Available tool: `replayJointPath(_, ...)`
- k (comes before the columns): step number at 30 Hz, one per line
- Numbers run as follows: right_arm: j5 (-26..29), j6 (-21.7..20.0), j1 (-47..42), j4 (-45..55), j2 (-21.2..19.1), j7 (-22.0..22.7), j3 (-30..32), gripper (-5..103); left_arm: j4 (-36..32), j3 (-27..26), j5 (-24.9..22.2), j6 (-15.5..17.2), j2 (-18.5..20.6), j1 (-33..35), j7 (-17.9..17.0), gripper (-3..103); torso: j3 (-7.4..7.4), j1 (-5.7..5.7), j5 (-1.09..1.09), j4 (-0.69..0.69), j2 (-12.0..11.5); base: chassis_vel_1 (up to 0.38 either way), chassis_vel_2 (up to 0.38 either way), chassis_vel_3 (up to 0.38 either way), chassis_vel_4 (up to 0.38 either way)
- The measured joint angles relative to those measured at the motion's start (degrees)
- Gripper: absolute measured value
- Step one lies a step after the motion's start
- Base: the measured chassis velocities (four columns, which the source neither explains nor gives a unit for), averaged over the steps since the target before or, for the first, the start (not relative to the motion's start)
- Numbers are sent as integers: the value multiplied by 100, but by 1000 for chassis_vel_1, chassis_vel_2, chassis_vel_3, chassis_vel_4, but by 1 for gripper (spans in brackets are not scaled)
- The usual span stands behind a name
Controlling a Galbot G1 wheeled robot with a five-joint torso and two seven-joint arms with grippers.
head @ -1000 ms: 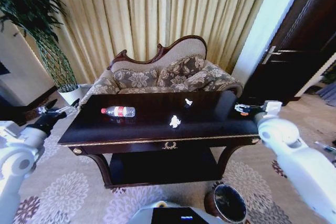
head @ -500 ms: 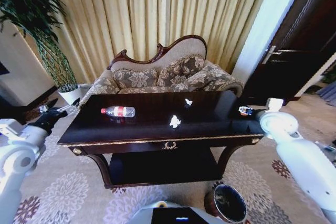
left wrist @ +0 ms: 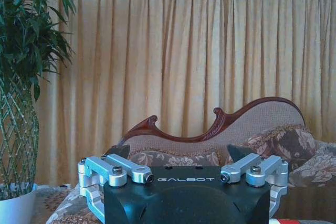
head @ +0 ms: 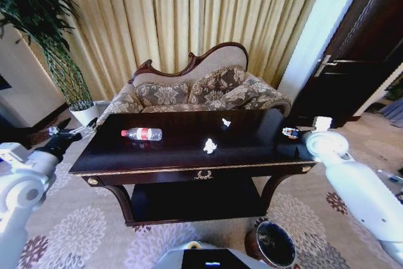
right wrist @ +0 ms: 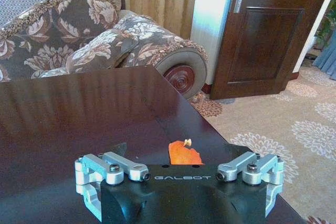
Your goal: Move to the front of the table and place the trash on the table into the trash bin.
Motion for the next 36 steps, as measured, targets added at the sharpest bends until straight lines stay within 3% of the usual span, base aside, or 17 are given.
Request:
replayJointPath(13,-169,8,368,-358,-7,9,-421,100,92,-88,7,-13,-60,-73,22,100,0,0,0,0,0,0,0,0,0)
replayJointPath(36,-444,16,337,-645,24,-39,-479,100,135,-183,-22,-22,-29,-62,58,100,0,0,0,0,0,0,0,0,0)
